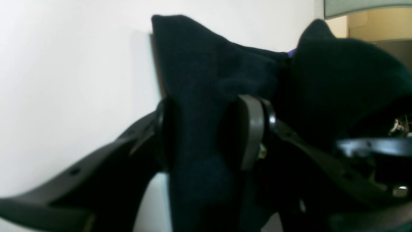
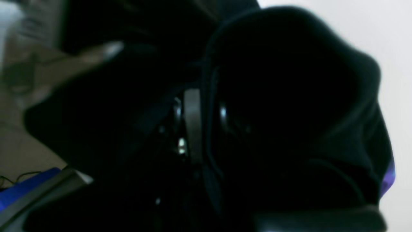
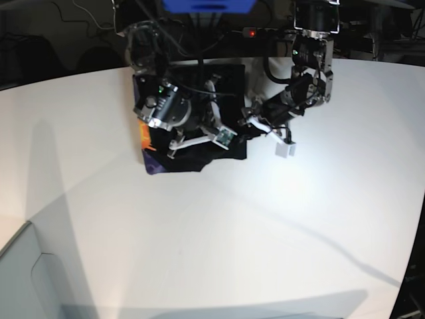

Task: Fold the T-shirt properly
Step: 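Grasp the shirt end with the right gripper and fold it toward the left gripper, then release the left gripper and raise it away from the shirt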

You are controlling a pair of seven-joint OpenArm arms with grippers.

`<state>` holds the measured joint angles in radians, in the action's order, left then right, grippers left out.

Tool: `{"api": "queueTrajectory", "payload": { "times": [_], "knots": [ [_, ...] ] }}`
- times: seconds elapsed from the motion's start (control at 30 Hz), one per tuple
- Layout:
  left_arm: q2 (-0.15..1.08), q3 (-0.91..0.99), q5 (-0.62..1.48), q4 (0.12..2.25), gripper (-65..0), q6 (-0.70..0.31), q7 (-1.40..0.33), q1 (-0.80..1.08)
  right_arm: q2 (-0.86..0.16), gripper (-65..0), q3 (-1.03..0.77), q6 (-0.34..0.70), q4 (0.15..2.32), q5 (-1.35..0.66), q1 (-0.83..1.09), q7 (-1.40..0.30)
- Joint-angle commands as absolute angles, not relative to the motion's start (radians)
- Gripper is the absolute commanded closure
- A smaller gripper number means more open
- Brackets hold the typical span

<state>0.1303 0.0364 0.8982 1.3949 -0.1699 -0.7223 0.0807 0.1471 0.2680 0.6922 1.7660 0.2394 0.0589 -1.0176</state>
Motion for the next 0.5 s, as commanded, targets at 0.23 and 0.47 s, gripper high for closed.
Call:
{"api": "queueTrajectory", "payload": {
  "times": [0.23, 0.47],
  "knots": [
    [0.137, 0.041, 0.883, 1.406, -27.4, -0.162, -0.736, 0.084, 0.157, -0.3, 0.308, 0.698, 1.779, 0.22, 0.039, -0.995],
    [0.159, 0.042, 0.892, 1.408, -27.4, -0.162, -0.74, 0.084, 0.157, -0.4, 0.303, 0.698, 1.733, 0.222, 0.024, -0.951]
  ]
}}
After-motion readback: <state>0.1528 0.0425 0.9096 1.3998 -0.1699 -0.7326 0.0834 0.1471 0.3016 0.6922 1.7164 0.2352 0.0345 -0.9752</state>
